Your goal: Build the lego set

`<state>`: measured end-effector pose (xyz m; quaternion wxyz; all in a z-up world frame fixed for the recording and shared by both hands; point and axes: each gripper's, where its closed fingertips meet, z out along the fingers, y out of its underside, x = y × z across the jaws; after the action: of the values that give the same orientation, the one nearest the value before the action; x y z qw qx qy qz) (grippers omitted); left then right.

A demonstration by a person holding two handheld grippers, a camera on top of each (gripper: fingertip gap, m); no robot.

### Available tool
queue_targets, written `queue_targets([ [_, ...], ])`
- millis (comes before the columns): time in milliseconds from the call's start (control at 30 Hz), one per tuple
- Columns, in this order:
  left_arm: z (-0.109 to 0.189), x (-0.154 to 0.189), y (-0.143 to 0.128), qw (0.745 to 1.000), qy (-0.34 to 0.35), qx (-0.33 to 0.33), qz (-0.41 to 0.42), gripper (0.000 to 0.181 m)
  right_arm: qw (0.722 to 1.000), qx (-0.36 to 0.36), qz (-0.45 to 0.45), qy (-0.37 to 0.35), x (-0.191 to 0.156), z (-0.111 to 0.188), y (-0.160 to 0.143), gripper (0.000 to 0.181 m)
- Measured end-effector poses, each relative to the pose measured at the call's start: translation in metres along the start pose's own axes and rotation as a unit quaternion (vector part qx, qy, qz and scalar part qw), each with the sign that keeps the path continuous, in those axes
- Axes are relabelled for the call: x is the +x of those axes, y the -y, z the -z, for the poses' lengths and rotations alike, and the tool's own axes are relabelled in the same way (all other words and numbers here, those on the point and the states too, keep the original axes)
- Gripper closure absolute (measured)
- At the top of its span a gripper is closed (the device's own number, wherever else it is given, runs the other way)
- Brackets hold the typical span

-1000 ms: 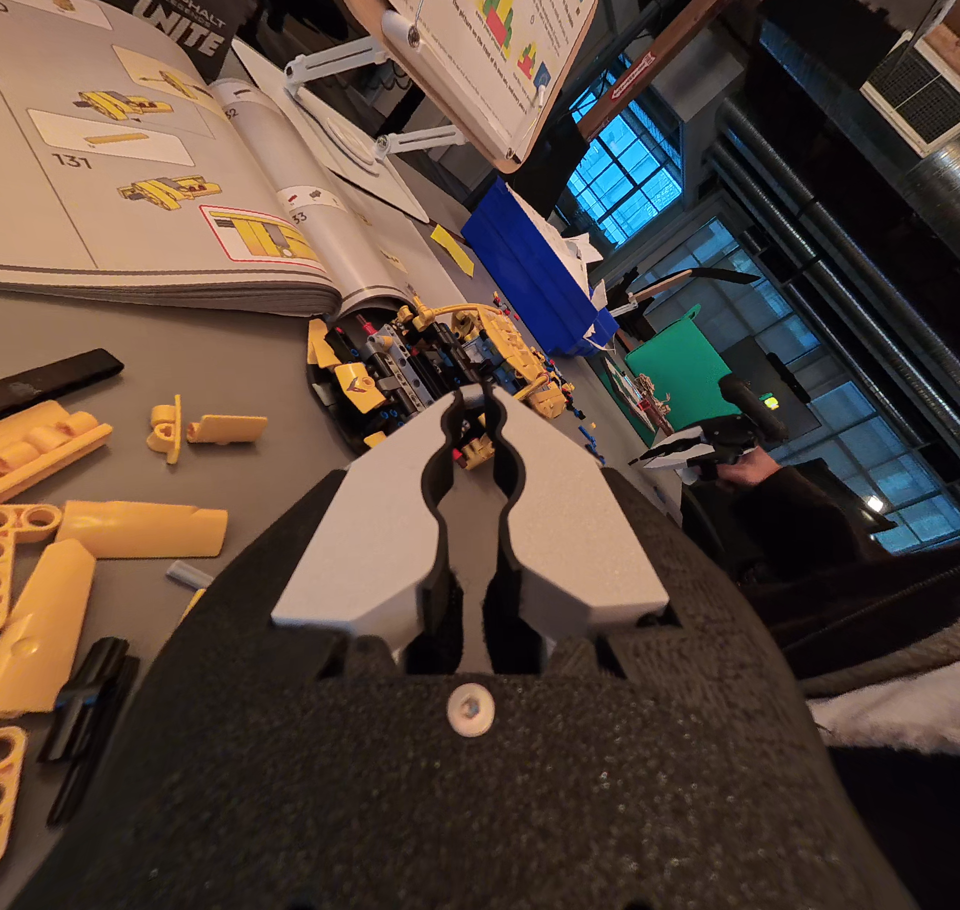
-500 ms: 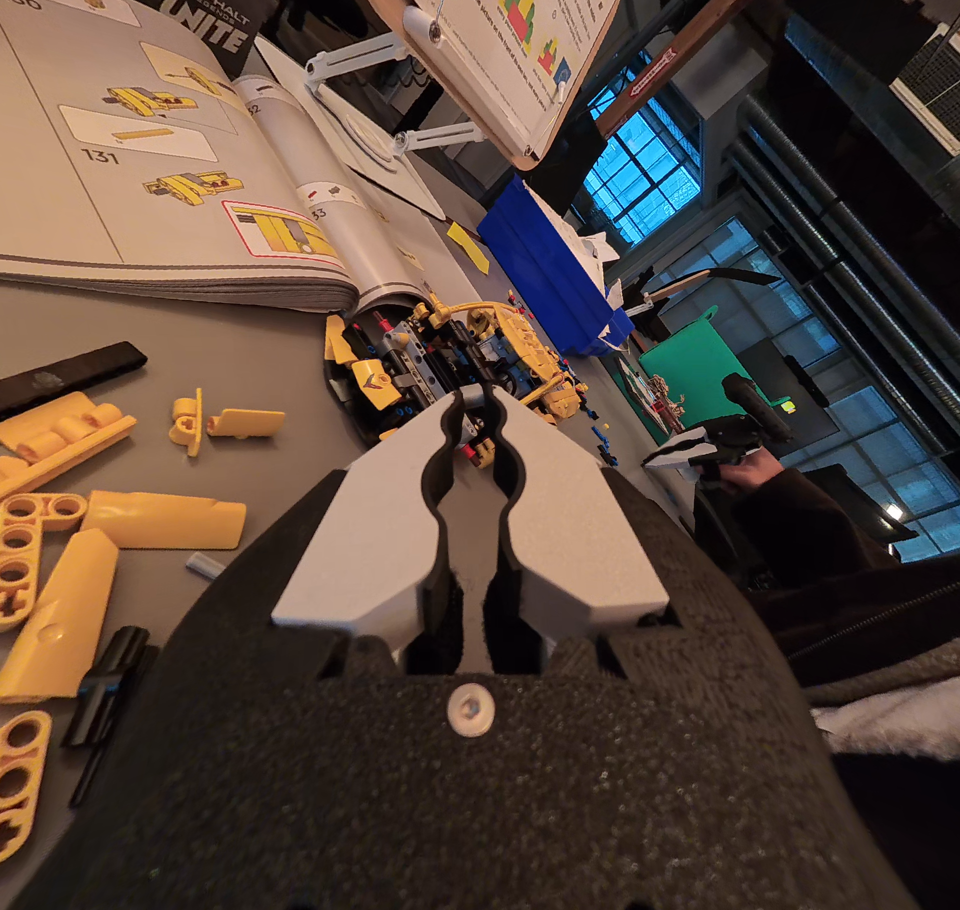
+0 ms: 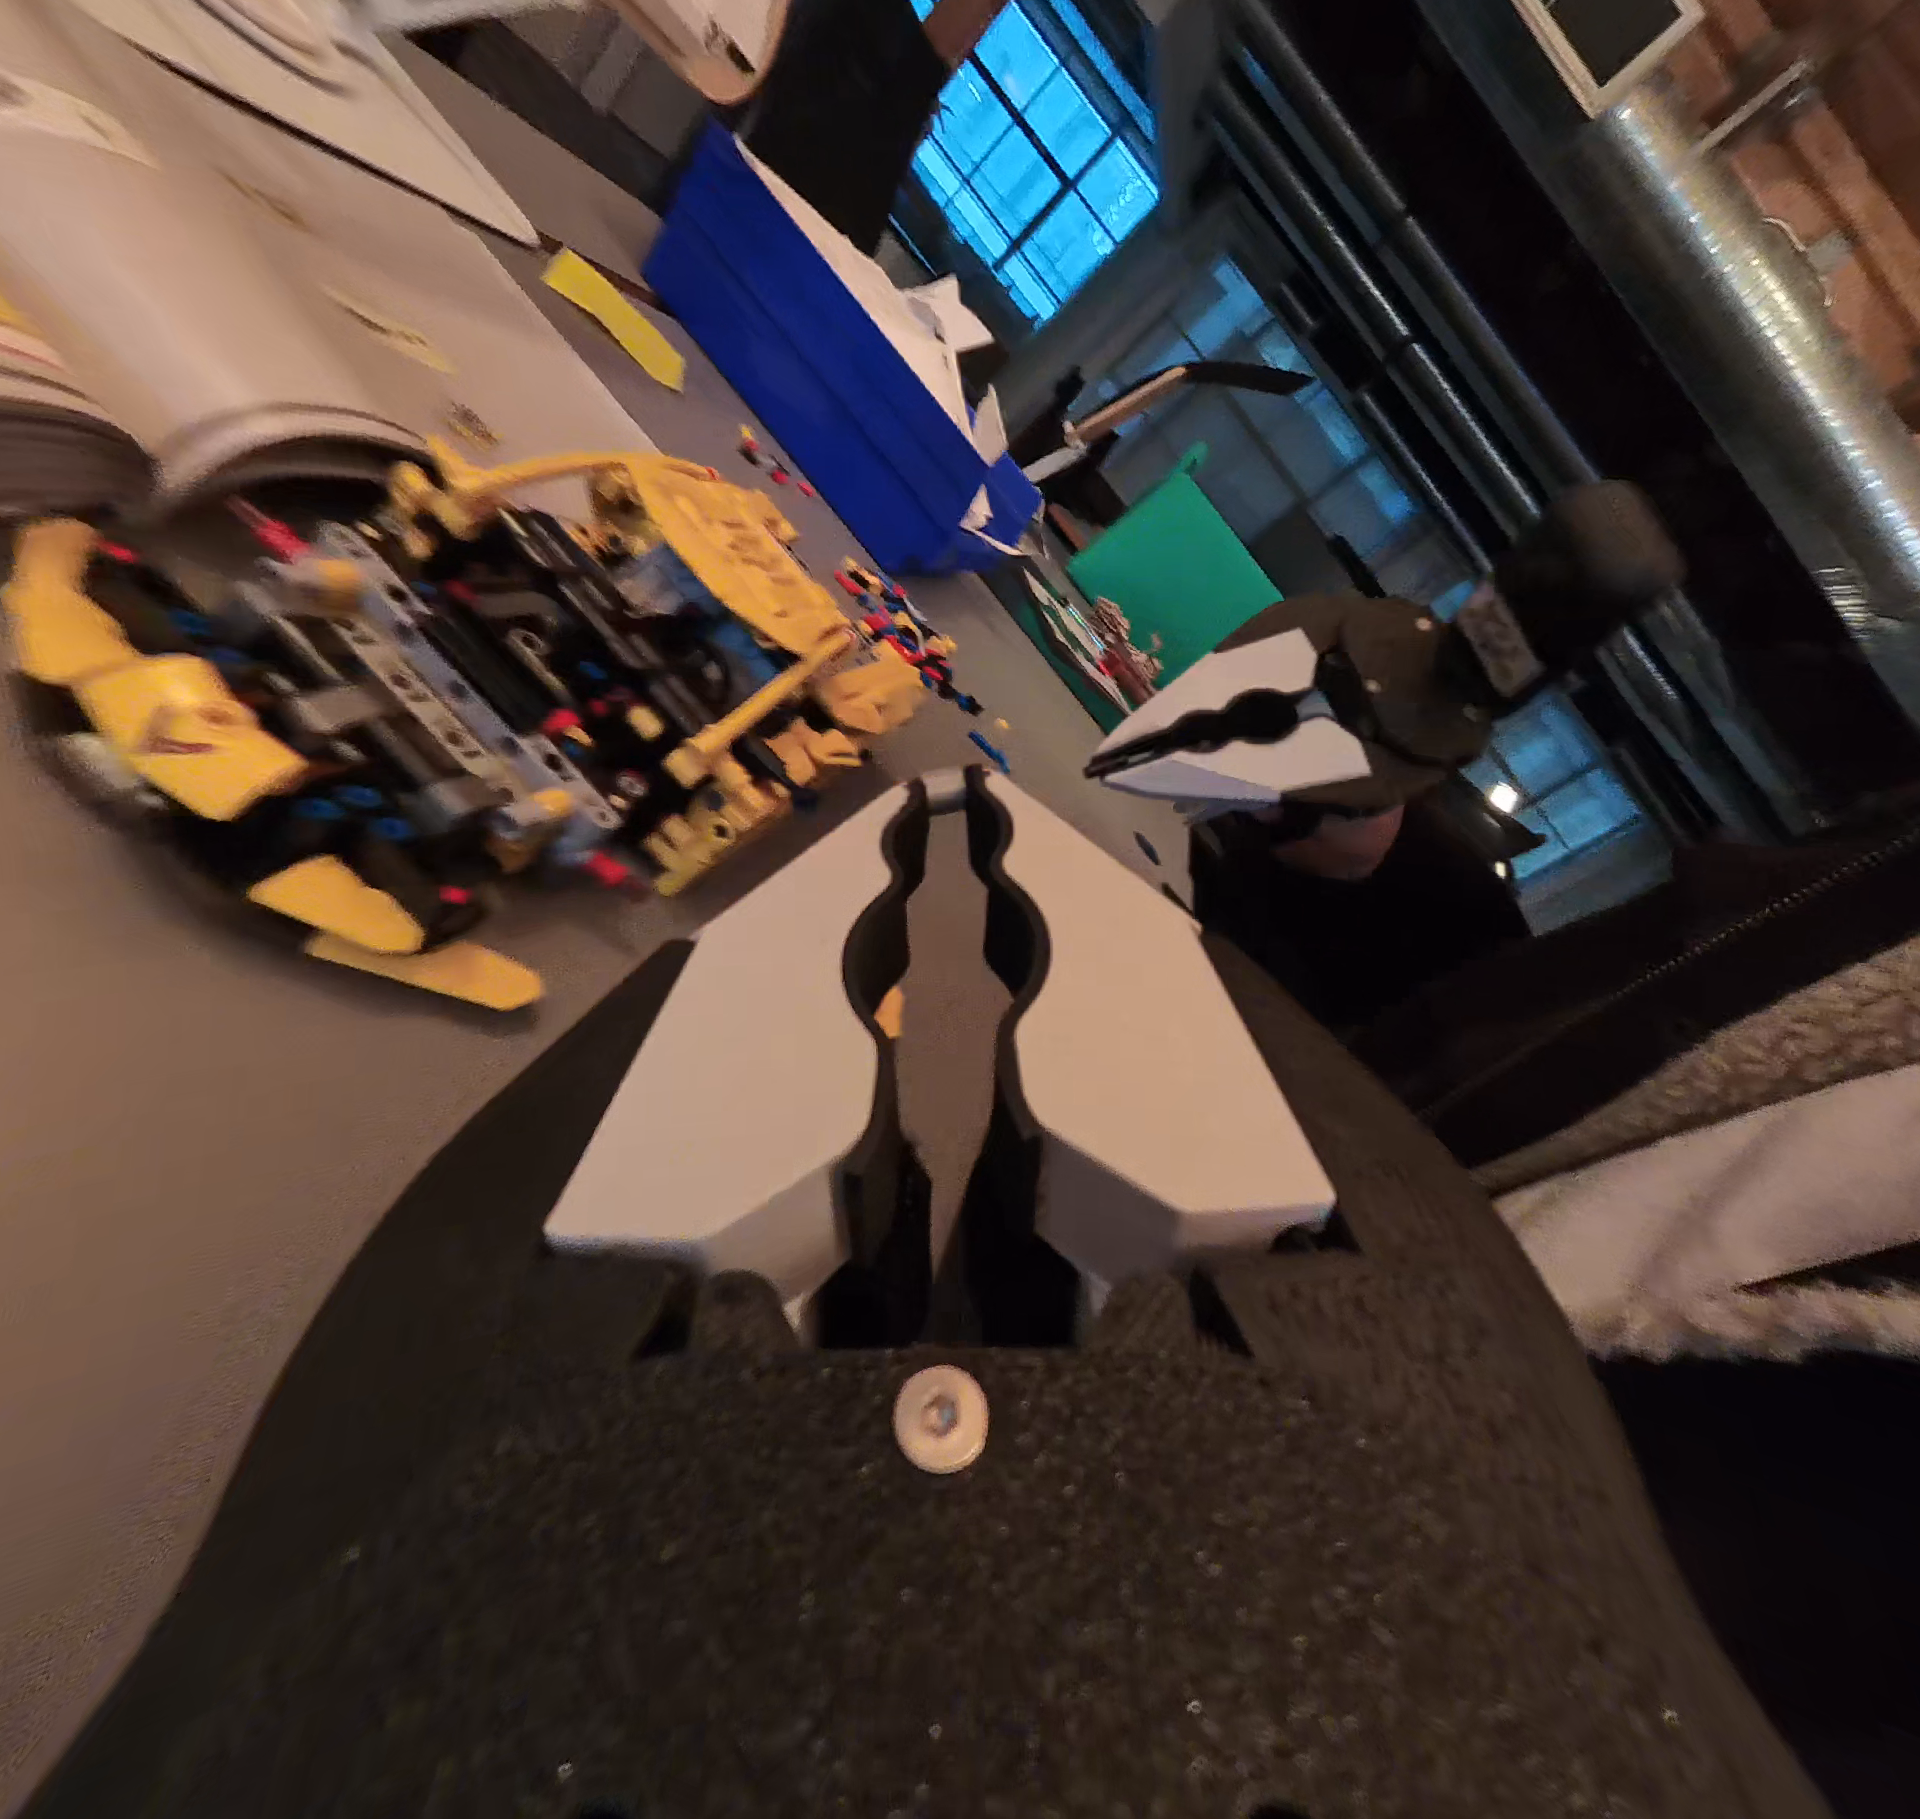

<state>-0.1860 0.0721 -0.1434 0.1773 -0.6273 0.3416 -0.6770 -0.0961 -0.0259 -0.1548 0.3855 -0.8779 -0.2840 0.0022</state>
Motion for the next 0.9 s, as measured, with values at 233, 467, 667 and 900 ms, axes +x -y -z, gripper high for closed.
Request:
queue_targets([
  [233, -0.021, 0.023, -0.025, 0.998, -0.039, -0.036, 0.018, 0.175, 0.993, 0.054, 0.095, -0.037, -0.034, -0.048, 0.070, 0.177],
  [467, -0.023, 0.023, -0.028, 0.998, -0.040, -0.043, 0.018, 0.175, 0.993, 0.050, 0.098, -0.034, -0.035, -0.049, 0.071, 0.177],
  [667, -0.024, 0.020, -0.028, 0.999, -0.030, -0.040, 0.020, 0.175, 0.992, 0.037, 0.108, -0.048, -0.033, -0.052, 0.069, 0.177],
  [900, -0.025, 0.019, -0.025, 1.000, -0.009, -0.023, 0.001, 0.175, 0.983, 0.033, 0.149, -0.105, -0.030, -0.055, 0.072, 0.178],
])
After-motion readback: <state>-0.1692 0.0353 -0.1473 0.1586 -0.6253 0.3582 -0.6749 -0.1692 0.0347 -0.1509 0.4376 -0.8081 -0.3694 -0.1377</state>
